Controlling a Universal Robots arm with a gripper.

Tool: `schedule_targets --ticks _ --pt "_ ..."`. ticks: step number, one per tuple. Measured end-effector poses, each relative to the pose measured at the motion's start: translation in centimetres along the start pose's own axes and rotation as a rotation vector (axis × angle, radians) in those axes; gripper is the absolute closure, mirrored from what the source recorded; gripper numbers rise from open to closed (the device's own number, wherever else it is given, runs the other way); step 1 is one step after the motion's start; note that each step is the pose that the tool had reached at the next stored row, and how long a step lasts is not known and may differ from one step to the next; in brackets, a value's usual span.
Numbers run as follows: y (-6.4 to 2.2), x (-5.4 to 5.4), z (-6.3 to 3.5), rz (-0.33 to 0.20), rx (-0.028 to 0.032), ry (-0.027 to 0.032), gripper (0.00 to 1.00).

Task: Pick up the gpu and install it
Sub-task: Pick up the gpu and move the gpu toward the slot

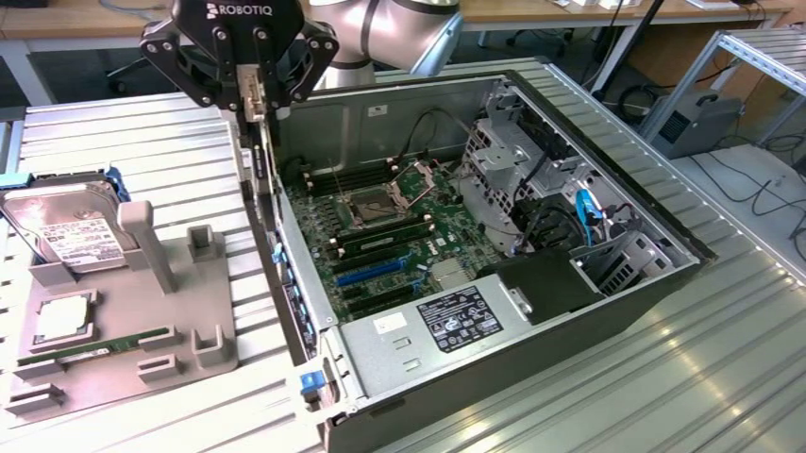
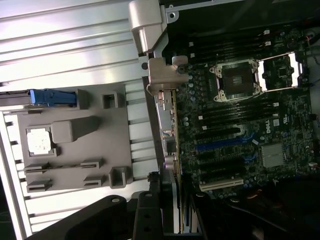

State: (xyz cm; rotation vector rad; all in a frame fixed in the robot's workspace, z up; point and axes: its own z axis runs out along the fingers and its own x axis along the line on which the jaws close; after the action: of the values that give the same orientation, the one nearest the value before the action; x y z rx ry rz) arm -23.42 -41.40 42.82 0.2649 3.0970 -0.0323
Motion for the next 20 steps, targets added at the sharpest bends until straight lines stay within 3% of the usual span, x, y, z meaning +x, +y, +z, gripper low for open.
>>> schedule_targets --ticks 20 --pt "0.19 -1.1 0.71 0.0 0.0 0.0 0.72"
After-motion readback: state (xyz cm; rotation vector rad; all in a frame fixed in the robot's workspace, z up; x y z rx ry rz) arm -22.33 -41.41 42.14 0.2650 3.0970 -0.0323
